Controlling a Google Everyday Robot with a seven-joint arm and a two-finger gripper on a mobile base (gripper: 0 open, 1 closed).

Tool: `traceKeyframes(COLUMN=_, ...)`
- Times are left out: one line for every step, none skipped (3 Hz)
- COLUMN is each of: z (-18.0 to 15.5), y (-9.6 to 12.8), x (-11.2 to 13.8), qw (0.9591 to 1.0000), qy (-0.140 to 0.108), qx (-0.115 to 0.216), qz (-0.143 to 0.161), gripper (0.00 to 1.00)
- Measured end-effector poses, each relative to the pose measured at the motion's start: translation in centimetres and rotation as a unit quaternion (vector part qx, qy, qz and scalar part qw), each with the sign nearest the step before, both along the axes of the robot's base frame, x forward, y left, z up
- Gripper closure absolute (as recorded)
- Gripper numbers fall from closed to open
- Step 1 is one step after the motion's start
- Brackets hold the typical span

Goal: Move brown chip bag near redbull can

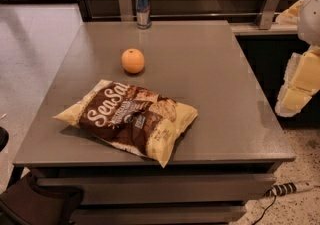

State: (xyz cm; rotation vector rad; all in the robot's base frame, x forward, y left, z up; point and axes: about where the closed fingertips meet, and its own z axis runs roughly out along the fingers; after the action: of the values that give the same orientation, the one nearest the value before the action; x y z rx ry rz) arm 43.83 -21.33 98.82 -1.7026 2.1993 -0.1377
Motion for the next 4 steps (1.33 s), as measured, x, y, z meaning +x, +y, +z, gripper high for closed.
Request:
traceKeyframes(z=0.0, y=0.0, x=0.0, qw=1.0, qy=0.0, qx=0.0, qz=0.0, gripper=0.0)
traceKeyframes(z=0.6, y=1.0, x=1.1, qw=0.9998, qy=-0.007, qx=0.018, qz=0.007, gripper=0.0)
traceKeyframes(z=1.4, y=6.0, x=3.6, qw=0.9973, qy=-0.001, qx=0.069, qz=0.026, gripper=0.0)
traceKeyframes(z=1.9, y=11.9, x=4.4, qw=0.994, qy=0.011, qx=0.104, qz=0.031, gripper=0.0)
